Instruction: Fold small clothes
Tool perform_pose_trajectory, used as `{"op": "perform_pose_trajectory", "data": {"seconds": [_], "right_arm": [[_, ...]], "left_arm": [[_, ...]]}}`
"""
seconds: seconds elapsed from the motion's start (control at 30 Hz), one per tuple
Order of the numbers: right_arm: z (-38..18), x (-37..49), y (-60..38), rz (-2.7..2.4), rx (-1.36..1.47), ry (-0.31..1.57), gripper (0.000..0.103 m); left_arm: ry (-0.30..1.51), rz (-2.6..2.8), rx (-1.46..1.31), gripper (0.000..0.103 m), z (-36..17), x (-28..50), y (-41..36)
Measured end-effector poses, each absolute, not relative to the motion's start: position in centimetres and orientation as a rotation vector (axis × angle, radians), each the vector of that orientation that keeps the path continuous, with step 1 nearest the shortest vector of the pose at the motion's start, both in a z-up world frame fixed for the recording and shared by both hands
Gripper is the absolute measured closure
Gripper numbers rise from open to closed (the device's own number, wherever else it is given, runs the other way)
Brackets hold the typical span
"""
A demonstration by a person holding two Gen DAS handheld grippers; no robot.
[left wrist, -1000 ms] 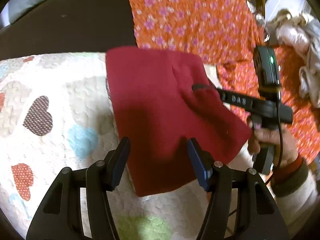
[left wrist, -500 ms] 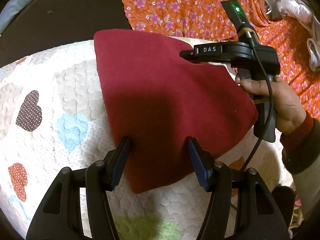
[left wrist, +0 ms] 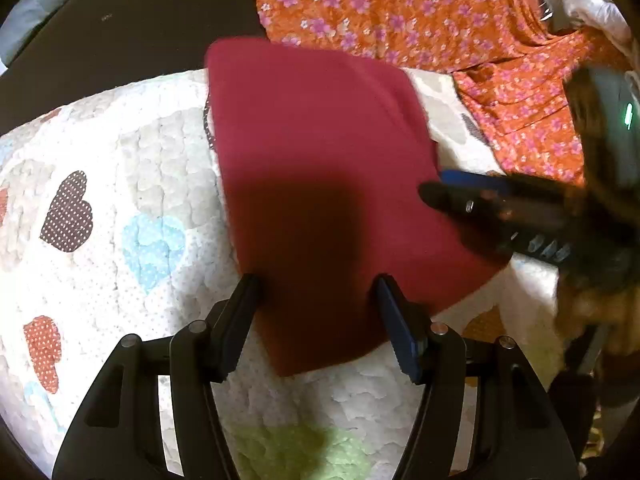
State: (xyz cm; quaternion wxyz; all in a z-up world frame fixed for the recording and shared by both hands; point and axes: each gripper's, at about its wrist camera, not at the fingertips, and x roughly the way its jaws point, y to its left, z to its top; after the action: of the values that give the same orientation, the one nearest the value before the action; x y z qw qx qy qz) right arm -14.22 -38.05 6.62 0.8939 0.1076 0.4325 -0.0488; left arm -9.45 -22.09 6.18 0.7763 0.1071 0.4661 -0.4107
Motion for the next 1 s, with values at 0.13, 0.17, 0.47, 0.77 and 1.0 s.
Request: {"op": "perform_pose_trajectory", "data": {"seconds": [0.13,0.17,0.47,0.77,1.0], "right_arm": [[6.7,-15.6,-39.5,-0.159,0.285,0.869,0.072],[7.4,-16.0,-39.6,-0.165,0.299,0.863,0.072],[8.5,-19.2,-36.6,-0.099,0.284,0.825,0.072],[7.5,-19.4,-37.4,-0.111,0.350,0.869,0.072],[10.8,-18.5,-37.1,-0.127,0.313,0.773,0.072]], "left_arm": [[1.012,-0.845,0.217,0.042,6.3,-9.5,-22.2],[1.010,-0.836,0.210,0.042,6.5,-9.5,-22.2],[0.991,-0.781,0.234,0.042,6.6,-9.9,-22.8],[0.973,-0.753,0.251,0.042,7.0,-9.8,-22.8],[0.976,-0.728,0.217,0.042,7.3,-8.8,-22.6]]}}
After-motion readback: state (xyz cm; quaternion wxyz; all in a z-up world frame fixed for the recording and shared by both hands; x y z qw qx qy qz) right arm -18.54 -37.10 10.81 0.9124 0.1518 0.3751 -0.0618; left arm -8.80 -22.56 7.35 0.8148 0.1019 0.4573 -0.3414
